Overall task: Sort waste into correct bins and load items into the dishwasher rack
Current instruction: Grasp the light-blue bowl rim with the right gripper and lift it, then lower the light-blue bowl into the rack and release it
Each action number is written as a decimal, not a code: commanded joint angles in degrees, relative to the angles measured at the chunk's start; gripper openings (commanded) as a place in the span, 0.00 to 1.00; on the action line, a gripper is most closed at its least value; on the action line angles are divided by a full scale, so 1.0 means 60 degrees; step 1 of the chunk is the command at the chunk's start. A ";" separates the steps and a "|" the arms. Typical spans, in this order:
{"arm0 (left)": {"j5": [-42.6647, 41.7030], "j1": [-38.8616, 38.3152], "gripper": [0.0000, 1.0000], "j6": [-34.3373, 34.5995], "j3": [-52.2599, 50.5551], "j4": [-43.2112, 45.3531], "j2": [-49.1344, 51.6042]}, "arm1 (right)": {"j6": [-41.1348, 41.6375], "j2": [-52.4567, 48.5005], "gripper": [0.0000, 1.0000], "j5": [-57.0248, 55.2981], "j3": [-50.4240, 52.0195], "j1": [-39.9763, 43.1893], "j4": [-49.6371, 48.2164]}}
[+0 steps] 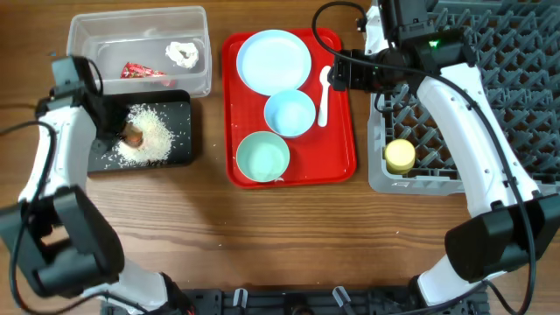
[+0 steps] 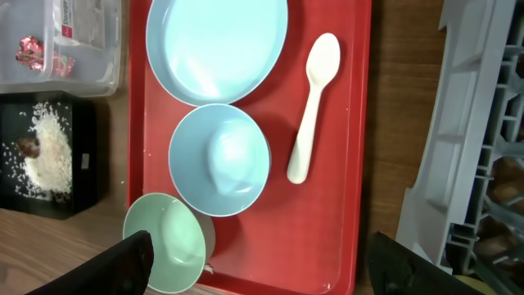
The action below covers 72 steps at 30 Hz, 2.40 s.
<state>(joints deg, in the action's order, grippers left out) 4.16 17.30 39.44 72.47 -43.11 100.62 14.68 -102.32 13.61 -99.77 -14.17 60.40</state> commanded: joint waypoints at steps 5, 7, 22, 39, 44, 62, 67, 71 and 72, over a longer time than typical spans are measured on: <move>0.0073 0.0117 0.19 0.0816 -0.0659 0.1078 0.0790 | -0.0197 -0.0127 0.84 -0.0288 0.0022 -0.0011 0.0022; 0.0066 0.0120 0.43 0.0565 -0.0656 0.1060 0.0769 | -0.0204 -0.0127 0.85 -0.0291 0.0022 -0.0011 0.0000; -0.3577 -0.1166 0.55 -0.2783 -0.0470 0.0794 -0.3009 | -0.0164 -0.0339 0.87 -0.0091 0.0022 -0.0142 -0.0841; -0.1461 -0.4342 1.00 -0.4288 -0.0474 0.0794 -0.2856 | -0.0747 -0.3832 0.59 0.0506 0.0025 -0.0852 -0.1038; -0.1464 -0.4339 1.00 -0.4288 -0.0470 0.0798 -0.2856 | -0.0776 -0.4098 0.44 0.0470 0.0025 -0.0933 -0.1541; -0.1461 -0.4342 1.00 -0.4288 -0.0474 0.0794 -0.2856 | -0.0448 -0.1840 0.04 -0.1818 -0.0998 -0.0036 -0.1413; -0.1461 -0.4342 1.00 -0.4288 -0.0470 0.0794 -0.2856 | 0.0051 0.0055 0.04 -0.6830 -0.1002 0.0535 -0.2463; -0.1464 -0.4339 1.00 -0.4288 -0.0470 0.0794 -0.2856 | -0.0769 -0.0291 0.04 -1.1384 -0.0987 0.0656 -0.4040; -0.1464 -0.4342 1.00 -0.4288 -0.0474 0.0794 -0.2856 | -0.1610 -0.0550 0.04 -1.2138 -0.0987 0.0667 -0.4743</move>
<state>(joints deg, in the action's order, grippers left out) -5.39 -8.62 14.41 69.36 -38.37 82.94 12.49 -100.09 -35.16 -106.56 -10.28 37.06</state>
